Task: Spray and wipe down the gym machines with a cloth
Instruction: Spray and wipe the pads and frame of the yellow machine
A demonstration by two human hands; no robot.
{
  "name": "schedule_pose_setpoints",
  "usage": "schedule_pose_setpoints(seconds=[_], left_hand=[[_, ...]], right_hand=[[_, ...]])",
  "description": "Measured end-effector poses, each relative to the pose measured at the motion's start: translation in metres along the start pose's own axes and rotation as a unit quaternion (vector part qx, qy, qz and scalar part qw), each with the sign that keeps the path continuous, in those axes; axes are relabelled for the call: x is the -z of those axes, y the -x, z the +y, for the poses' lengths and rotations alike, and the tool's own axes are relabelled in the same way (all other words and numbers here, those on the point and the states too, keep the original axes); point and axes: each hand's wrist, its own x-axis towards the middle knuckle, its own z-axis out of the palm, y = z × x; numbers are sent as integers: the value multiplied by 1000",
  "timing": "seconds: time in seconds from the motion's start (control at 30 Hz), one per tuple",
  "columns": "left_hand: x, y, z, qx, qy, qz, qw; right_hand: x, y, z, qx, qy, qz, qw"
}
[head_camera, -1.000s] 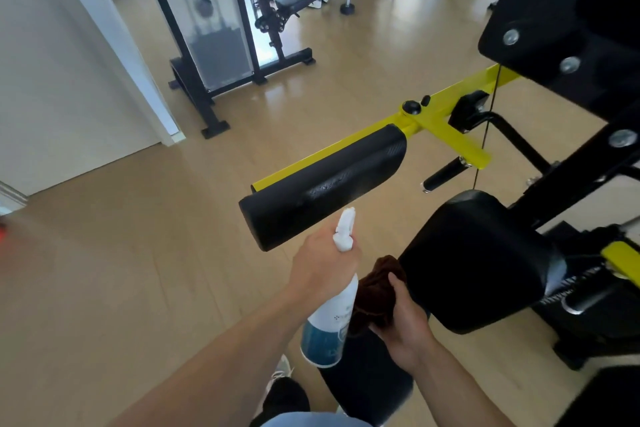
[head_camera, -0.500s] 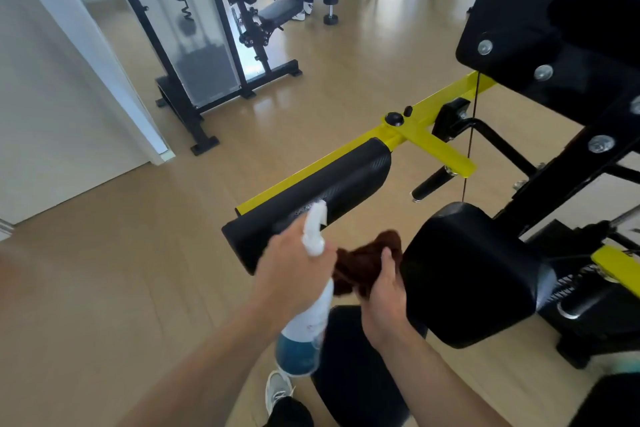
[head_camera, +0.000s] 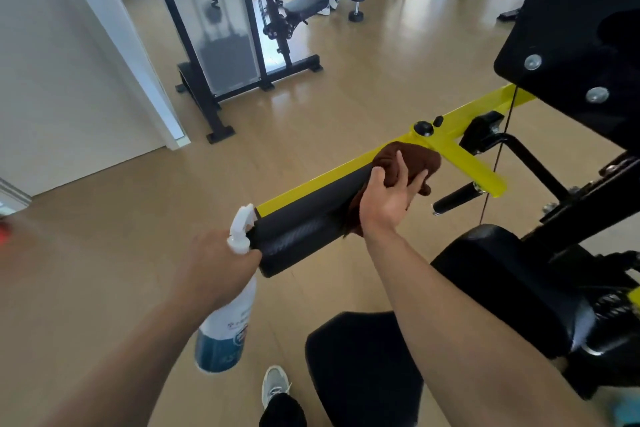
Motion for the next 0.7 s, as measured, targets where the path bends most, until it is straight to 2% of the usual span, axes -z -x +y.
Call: schedule_pose_setpoints(seconds=[0.07, 0.13, 0.2, 0.23, 0.3, 0.37, 0.43, 0.53, 0.6, 0.63, 0.7], left_hand=[[-4, -1, -7, 19, 37, 13, 999], [-3, -4, -11, 30, 52, 14, 998], [-2, -7, -14, 27, 72, 3, 997], [-1, -9, -15, 25, 81, -7, 996], [0, -10, -19, 11, 80, -23, 996], [0, -9, -22, 2, 75, -26, 997], [-2, -7, -23, -1, 90, -27, 996], [-5, -6, -24, 7, 89, -16, 996], [-6, -6, -24, 12, 87, -14, 996], [-6, -6, -25, 15, 93, -14, 995], [-5, -6, -26, 17, 100, -17, 995]], right_hand=[[-7, 43, 13, 55, -4, -32, 998], [-11, 100, 37, 198, 39, -128, 971], [-10, 128, 55, 369, 122, -211, 897], [-12, 119, 51, 435, 150, -223, 859], [-15, 78, 32, 495, 174, -220, 823], [-6, 35, 19, 481, 183, -185, 837], [13, -10, 20, 418, 203, -105, 879], [23, -33, 19, 247, 167, -25, 954], [6, -4, 15, 160, 99, -5, 982], [-3, 20, 19, 169, 80, -17, 982], [-16, 79, 40, 284, 81, -89, 951]])
